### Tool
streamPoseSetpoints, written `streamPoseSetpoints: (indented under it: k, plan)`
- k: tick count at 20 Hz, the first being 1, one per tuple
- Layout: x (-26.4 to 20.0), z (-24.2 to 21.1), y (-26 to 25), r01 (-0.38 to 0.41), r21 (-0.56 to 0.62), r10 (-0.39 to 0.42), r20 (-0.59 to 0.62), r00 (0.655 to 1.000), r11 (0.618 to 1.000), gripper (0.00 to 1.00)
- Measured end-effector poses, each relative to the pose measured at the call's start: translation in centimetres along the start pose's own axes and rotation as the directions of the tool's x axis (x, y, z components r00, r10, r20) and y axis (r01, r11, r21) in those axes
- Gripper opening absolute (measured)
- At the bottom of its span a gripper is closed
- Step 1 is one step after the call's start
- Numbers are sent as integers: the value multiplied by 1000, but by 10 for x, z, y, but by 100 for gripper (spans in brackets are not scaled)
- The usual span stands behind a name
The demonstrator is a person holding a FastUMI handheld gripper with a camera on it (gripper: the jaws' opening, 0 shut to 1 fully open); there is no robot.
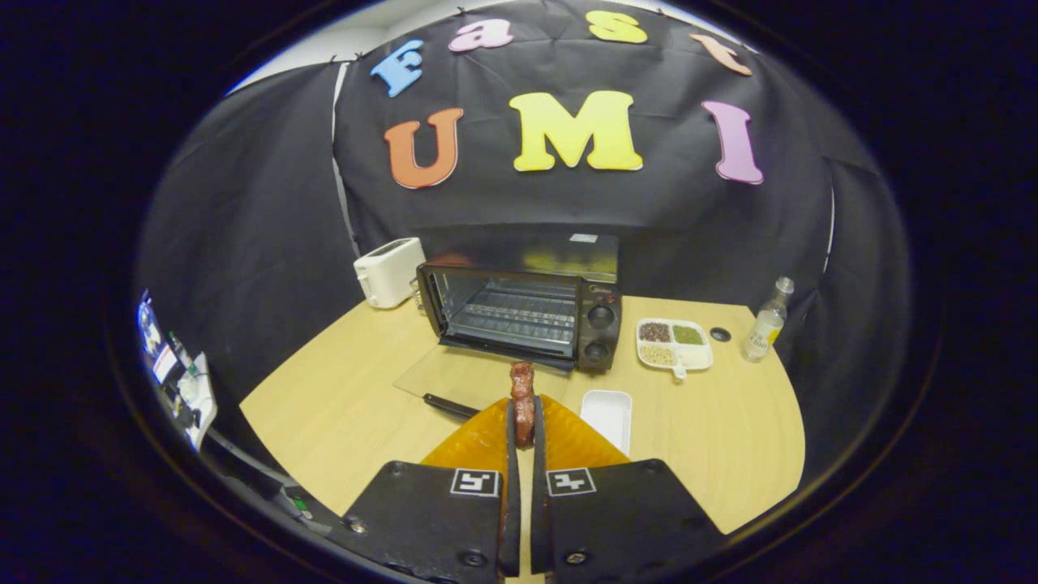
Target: Open the toaster oven, put the food inside, and close the toaster oven door.
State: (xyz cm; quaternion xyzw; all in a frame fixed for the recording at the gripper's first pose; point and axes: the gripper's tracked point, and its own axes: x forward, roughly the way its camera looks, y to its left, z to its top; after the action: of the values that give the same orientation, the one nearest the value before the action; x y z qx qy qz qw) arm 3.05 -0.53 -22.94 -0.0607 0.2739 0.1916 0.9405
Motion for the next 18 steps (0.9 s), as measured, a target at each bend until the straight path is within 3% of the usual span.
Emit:
streamPoseSetpoints:
  k: [3, 10, 15, 18]
  plan:
    - [31, 6, 23, 27, 31, -27, 29, 999, 999, 8]
    - [121, 15, 47, 79, 269, -104, 78, 991, 960, 8]
    - [170, 37, 59, -14, 409, -83, 219, 972, 912, 8]
    - [200, 46, 61, -96, 497, -59, 286, 956, 862, 9]
